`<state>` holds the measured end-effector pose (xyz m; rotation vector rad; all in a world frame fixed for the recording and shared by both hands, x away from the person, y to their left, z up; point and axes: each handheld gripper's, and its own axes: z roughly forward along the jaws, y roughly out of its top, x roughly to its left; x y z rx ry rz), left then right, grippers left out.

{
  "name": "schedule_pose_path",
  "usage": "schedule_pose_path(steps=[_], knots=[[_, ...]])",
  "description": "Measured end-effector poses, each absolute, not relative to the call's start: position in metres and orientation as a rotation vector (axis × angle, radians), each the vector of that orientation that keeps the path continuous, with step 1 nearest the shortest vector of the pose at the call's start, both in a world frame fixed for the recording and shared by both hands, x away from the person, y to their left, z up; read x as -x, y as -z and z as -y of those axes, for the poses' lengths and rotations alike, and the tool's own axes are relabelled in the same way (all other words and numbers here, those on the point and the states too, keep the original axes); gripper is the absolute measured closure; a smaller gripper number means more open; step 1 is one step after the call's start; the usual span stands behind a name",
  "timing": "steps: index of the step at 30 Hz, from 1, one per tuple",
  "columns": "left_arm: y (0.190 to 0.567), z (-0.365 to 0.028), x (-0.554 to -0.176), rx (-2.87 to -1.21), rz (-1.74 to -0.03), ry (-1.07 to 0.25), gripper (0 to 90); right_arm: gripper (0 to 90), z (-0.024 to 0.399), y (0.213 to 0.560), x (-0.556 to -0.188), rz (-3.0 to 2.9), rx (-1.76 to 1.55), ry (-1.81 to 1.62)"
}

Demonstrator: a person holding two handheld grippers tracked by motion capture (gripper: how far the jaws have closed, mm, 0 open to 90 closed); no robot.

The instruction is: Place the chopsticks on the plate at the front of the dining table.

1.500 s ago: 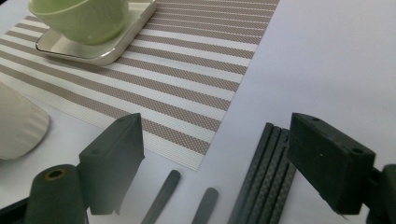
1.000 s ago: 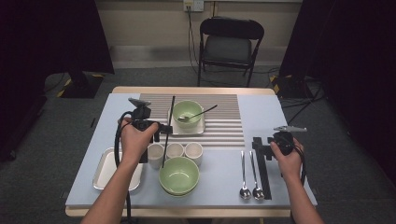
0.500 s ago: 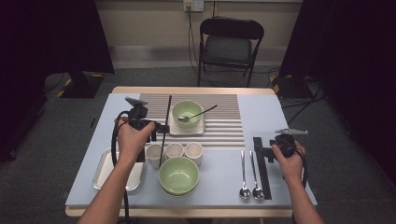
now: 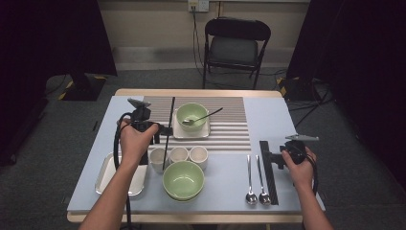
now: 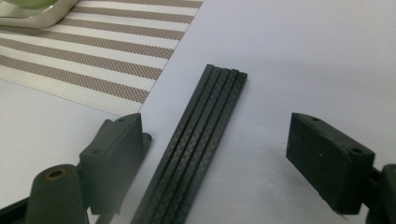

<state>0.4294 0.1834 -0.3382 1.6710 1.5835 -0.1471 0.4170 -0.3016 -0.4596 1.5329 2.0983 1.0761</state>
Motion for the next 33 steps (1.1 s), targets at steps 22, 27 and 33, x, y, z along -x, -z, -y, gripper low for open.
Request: schedule_pose_path(steps=[22, 27, 33], knots=[[0.34, -0.189, -0.437, -1.656, -1.594, 0.143, 86.2, 18.5, 0.319, 0.471, -0.411, -2.081, -1.563, -1.036], [0.338, -0.19, -0.44, -1.658, -1.604, 0.133, 86.2, 18.7, 0.32, 0.471, -0.411, -2.074, -1.555, -1.026], [0.338, -0.191, -0.444, -1.659, -1.615, 0.131, 86.2, 18.8, 0.322, 0.472, -0.41, -2.077, -1.545, -1.014]])
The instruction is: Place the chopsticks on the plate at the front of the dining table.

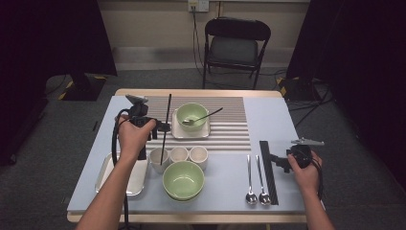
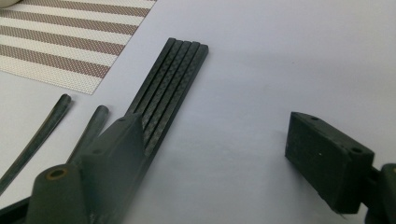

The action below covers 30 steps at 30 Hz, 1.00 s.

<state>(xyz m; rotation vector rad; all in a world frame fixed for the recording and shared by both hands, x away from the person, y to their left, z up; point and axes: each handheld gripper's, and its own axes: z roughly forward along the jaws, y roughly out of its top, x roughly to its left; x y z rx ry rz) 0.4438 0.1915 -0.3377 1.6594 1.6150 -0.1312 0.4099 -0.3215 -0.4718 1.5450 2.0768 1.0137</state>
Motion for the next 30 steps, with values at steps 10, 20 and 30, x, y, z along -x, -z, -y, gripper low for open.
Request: schedule_pose_path(steps=[10, 20, 30], knots=[[0.336, -0.195, -0.451, -1.638, -1.621, 0.149, 86.2, 19.3, 0.321, 0.474, -0.407, -2.082, -1.504, -0.997], [0.338, -0.197, -0.459, -1.623, -1.639, 0.149, 86.2, 19.1, 0.32, 0.476, -0.405, -2.076, -1.473, -0.993], [0.333, -0.2, -0.464, -1.614, -1.65, 0.136, 86.2, 19.3, 0.32, 0.476, -0.405, -2.076, -1.474, -0.994]])
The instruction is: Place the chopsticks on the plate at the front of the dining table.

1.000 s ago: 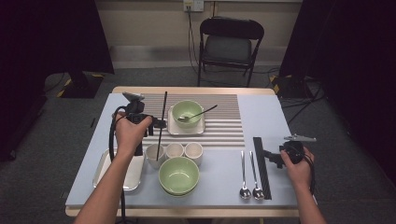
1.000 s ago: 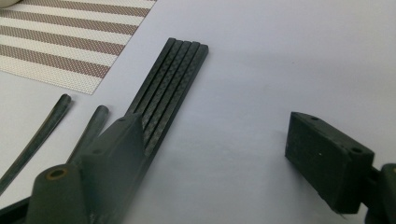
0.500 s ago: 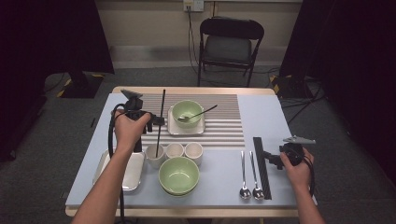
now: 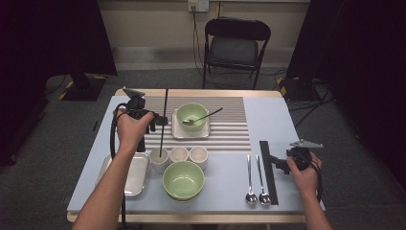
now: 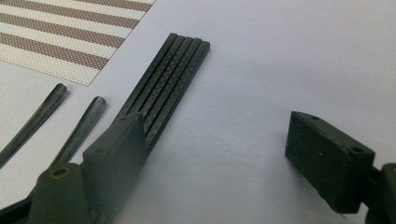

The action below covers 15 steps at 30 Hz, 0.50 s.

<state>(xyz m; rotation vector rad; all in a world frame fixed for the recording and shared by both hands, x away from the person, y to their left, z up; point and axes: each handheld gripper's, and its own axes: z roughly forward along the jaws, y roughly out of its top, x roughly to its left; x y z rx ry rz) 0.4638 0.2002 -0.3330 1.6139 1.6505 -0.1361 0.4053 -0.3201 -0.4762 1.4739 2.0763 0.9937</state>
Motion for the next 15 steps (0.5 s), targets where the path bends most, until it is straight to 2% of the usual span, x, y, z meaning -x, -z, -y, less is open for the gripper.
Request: schedule_pose_path(steps=[15], knots=[[0.336, -0.2052, -0.4725, -1.586, -1.678, 0.136, 86.2, 19.2, 0.3193, 0.4766, -0.4046, -2.073, -1.47, -0.99]])
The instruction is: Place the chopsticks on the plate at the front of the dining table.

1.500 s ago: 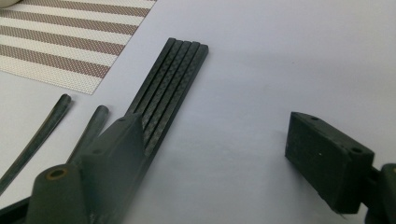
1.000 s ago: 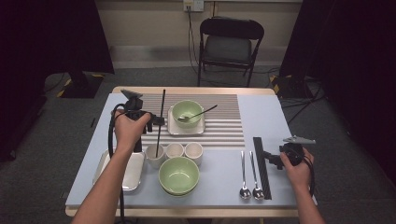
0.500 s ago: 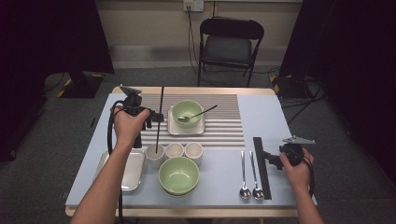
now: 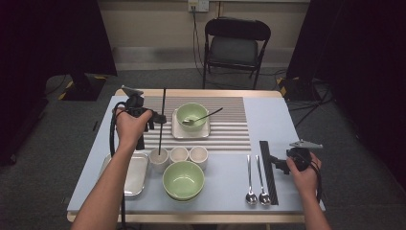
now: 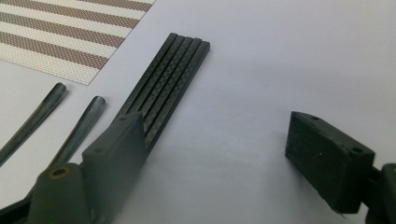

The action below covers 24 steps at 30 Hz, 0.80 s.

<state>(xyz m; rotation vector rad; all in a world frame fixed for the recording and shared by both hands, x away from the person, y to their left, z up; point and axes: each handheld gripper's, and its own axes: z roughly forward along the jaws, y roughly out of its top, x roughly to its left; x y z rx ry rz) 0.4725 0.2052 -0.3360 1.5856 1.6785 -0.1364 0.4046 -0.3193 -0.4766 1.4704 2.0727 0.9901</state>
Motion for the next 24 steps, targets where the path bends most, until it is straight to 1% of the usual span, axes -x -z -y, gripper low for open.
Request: schedule_pose_path(steps=[5, 7, 24], knots=[[0.338, -0.204, -0.477, -1.57, -1.685, 0.133, 86.2, 19.2, 0.319, 0.477, -0.405, -2.075, -1.472, -0.99], [0.337, -0.205, -0.478, -1.591, -1.673, 0.133, 86.2, 19.2, 0.319, 0.477, -0.404, -2.075, -1.469, -0.99], [0.337, -0.204, -0.489, -1.594, -1.681, 0.115, 86.2, 19.2, 0.319, 0.477, -0.404, -2.075, -1.469, -0.991]])
